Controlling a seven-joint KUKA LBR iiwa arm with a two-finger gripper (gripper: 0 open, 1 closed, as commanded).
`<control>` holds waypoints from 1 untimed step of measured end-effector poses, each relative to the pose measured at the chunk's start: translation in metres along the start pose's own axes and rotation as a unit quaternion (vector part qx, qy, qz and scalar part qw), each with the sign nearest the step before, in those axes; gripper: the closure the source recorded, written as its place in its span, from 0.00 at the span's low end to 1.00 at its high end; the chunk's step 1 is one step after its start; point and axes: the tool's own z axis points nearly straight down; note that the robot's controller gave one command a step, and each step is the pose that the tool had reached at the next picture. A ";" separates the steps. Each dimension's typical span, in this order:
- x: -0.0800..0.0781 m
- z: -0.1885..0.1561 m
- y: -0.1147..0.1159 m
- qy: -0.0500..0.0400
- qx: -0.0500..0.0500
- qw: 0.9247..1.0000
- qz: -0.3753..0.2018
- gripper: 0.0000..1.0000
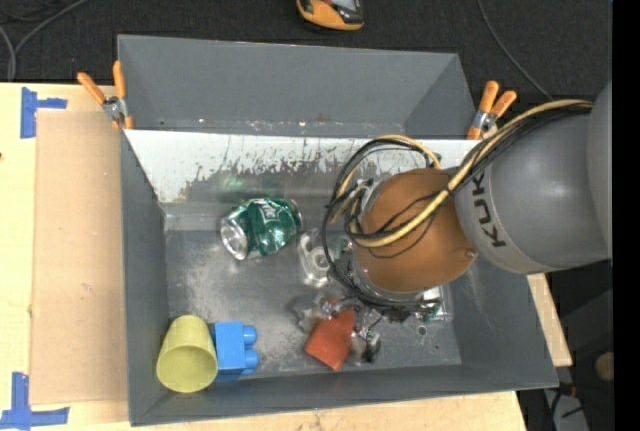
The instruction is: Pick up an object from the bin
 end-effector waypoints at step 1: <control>0.002 -0.016 0.003 0.004 -0.005 1.000 0.000 1.00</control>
Offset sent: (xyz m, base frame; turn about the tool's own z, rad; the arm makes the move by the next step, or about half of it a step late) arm -0.0022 0.0001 0.0532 0.0005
